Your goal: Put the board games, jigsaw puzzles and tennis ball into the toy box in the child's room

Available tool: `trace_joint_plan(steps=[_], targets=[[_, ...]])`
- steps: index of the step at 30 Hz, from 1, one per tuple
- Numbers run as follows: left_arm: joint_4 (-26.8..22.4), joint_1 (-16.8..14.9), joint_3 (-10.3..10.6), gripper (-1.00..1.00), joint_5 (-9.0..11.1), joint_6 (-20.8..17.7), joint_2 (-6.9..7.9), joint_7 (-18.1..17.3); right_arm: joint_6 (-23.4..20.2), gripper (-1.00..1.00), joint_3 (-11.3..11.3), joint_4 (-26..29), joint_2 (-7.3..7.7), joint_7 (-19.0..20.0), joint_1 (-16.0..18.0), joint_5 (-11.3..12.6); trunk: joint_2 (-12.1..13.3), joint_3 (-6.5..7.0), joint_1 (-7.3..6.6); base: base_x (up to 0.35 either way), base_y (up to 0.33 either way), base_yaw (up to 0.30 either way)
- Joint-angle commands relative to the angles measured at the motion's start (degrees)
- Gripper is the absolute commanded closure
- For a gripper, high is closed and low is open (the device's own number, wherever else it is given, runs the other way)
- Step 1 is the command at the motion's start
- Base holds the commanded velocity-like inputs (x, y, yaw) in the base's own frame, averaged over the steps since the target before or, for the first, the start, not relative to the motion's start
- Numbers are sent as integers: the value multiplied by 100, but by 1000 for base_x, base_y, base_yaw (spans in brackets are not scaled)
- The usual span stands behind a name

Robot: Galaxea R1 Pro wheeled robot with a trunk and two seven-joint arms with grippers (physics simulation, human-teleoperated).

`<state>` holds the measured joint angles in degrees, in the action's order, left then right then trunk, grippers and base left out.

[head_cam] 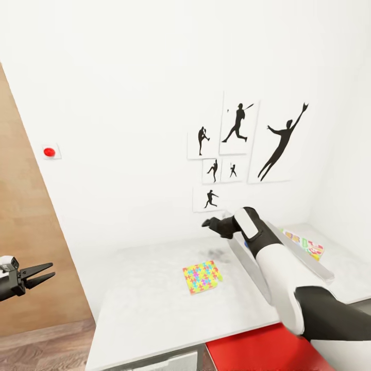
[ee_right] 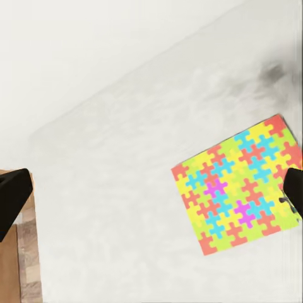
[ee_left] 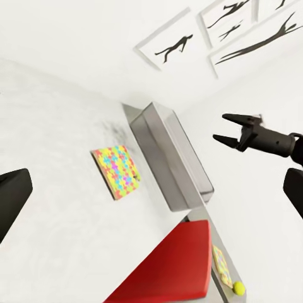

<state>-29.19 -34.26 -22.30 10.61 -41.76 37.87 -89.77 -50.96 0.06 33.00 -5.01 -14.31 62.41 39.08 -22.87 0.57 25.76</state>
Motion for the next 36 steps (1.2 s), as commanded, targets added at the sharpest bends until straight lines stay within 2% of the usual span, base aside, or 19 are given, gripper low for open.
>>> trace_joint_plan(steps=[1, 9, 14, 21, 36], targets=[[1, -2, -3, -100, -6, -61, 1, -23, 3, -100, -1, -63, 3, -58, 40, 0, -5, -12, 2, 0, 0, 0], [1, -2, -3, -100, -6, -60, 1, -23, 26, -100, -9, -316, 34, -51, 182, -589, -5, -86, 2, 0, 0, 0], [0, -2, -3, -100, -6, -60, 1, -23, 25, -100, -9, -345, 43, -42, 198, -732, -5, -133, 2, 0, 0, 0], [1, -2, -3, -100, -6, -60, 2, -23, 20, -100, -14, -361, 62, -4, 208, -813, -5, -197, 2, 0, 0, 0], [-1, -3, -4, -100, -6, -62, 2, -23, -70, -100, -8, -306, 35, 6, 210, -824, -5, -336, 2, 10, 0, 21]])
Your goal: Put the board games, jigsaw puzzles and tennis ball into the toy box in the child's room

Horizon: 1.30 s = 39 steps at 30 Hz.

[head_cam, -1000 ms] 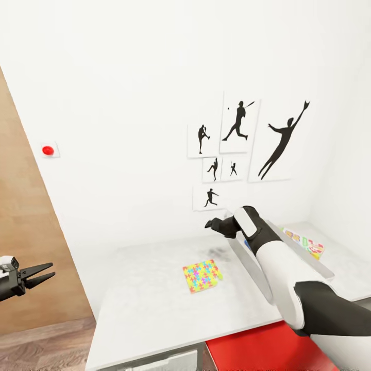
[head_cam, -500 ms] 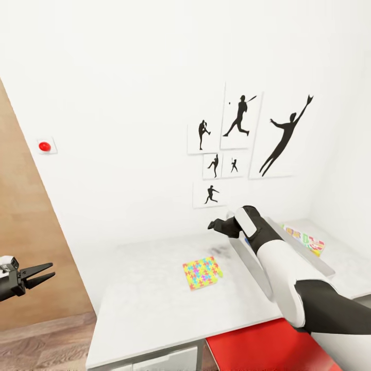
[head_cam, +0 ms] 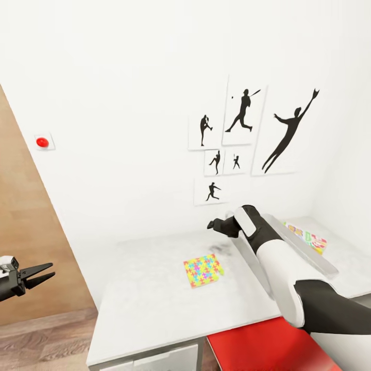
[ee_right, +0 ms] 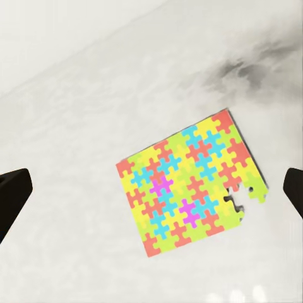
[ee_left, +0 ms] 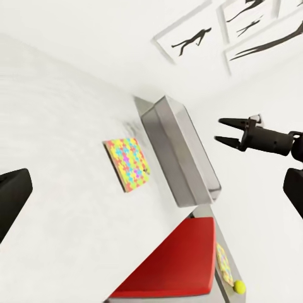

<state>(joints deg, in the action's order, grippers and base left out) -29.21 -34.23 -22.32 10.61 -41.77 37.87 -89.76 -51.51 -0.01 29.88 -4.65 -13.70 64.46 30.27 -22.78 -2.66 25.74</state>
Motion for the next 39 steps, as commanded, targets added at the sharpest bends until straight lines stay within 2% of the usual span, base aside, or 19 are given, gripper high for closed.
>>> trace_joint_plan(steps=[1, 16, 29, 39], targets=[[1, -6, -5, -100, -6, -60, 1, -24, -24, -100, 0, 18, -10, -56, 5, 55, -14, -23, 4, 66, 0, 59], [3, -5, -23, -100, -6, -59, 1, -24, -606, -100, 15, 490, -29, -97, 5, 48, -14, -162, 4, 123, 0, 70], [-3, -7, -26, -100, -6, -59, 1, -24, -645, -100, 19, 550, -23, -91, -20, 41, -14, -279, 4, 64, 0, 32], [-4, -5, -27, -100, -6, -59, 1, -24, -639, -100, 20, 553, 21, -81, -29, 43, -14, -304, 4, 6, 0, 2]])
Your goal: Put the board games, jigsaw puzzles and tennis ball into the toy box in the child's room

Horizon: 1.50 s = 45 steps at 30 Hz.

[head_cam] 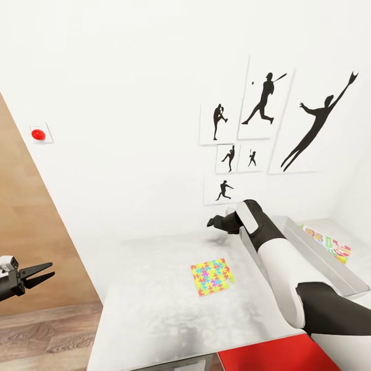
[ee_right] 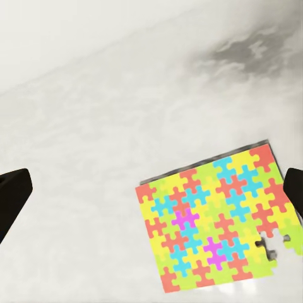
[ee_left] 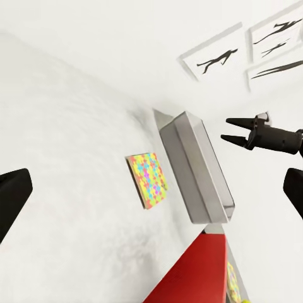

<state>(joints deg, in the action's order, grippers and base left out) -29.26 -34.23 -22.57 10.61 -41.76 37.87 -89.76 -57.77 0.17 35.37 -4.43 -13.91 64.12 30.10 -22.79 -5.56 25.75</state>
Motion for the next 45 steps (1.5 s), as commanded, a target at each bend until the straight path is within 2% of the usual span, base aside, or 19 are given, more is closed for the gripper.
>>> trace_joint_plan(steps=[1, 28, 45], targets=[[0, -5, -2, -100, -6, -61, 1, -24, -11, -100, 2, 5, 0, -59, 5, 60, -13, -14, 4, 1, 0, 1], [2, -5, -2, -100, -6, -61, 1, -24, 11, -100, 1, 5, -17, -59, 4, 58, -13, -21, 4, 8, 0, 0], [0, -7, -3, -100, -6, -61, 1, -24, -20, -100, 3, 0, -17, -59, 4, 66, -13, -145, 4, 85, 0, 0]])
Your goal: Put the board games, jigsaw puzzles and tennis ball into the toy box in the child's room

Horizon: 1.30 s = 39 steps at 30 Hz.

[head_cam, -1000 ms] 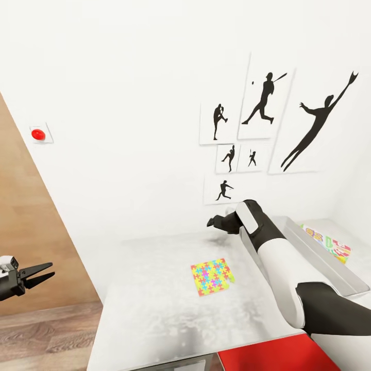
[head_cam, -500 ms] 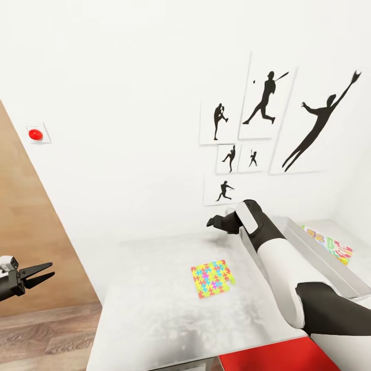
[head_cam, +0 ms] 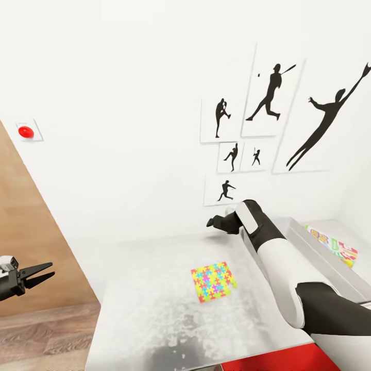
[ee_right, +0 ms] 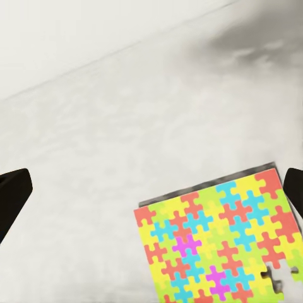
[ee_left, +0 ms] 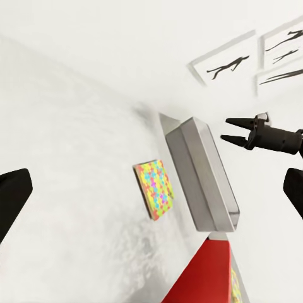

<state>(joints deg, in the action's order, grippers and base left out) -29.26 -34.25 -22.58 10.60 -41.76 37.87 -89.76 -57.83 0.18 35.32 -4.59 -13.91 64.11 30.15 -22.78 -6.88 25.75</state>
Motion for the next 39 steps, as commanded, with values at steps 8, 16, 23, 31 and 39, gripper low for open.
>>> trace_joint_plan(steps=[8, 16, 23, 31, 39], targets=[[0, -4, -1, -100, -6, -61, 1, -24, -31, -100, 0, 2, 10, -59, 5, 61, -13, -87, 3, 3, 0, 0], [0, -5, -1, -100, -6, -61, 1, -24, -34, -100, -1, 2, 14, -59, 5, 66, -13, -162, 3, 0, 0, 0], [0, -3, -1, -100, -6, -61, 1, -24, -35, -100, -1, 1, 11, -59, 5, 69, -13, -227, 3, 0, 0, 0], [0, -3, 0, -100, -6, -61, 1, -24, -37, -100, 2, -13, 24, -61, 5, 69, -13, -302, 3, 0, 0, 0], [-9, -3, -7, -100, -6, -61, 41, -24, -8, -100, -3, -39, 43, -58, 5, 55, -13, -376, 3, 0, 0, 0]])
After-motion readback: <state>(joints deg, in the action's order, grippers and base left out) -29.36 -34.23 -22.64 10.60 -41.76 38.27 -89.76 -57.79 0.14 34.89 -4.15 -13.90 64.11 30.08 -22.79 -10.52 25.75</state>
